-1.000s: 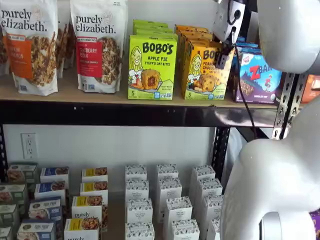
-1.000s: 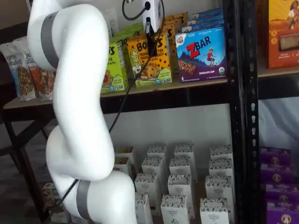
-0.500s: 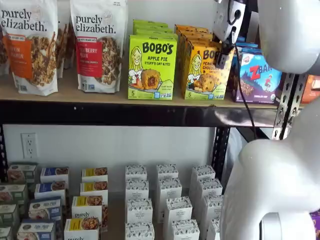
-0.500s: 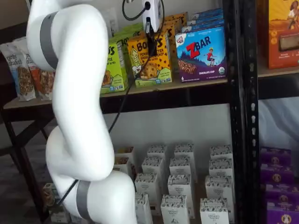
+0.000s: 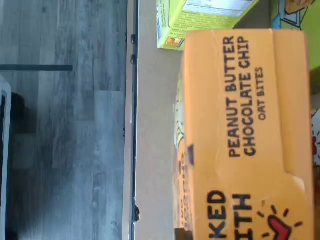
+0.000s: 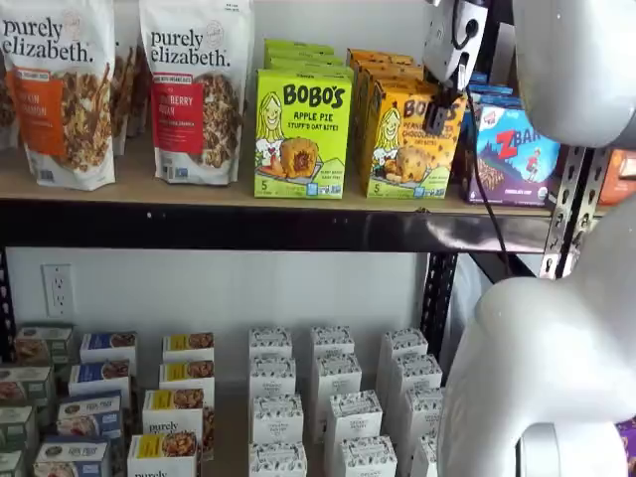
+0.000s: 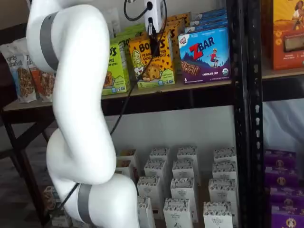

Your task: Pick up the orange box on the top shelf, the fifth box from the left

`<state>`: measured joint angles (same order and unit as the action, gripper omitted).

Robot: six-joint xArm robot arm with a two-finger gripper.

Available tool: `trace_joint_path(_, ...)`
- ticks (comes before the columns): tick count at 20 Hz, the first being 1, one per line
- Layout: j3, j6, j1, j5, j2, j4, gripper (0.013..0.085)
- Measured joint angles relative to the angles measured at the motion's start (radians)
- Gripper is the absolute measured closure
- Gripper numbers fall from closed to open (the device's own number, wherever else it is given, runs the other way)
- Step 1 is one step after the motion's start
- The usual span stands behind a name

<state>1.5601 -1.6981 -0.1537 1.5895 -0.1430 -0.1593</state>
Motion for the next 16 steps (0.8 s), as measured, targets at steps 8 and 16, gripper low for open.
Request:
trace_joint_path(8, 0.011, 0.012, 0.013, 0.025, -0.008, 0.022, 0.065)
trace_joint_path(16, 0.038, 0.042, 0.037, 0.132, -0.05, 0.037, 0.065)
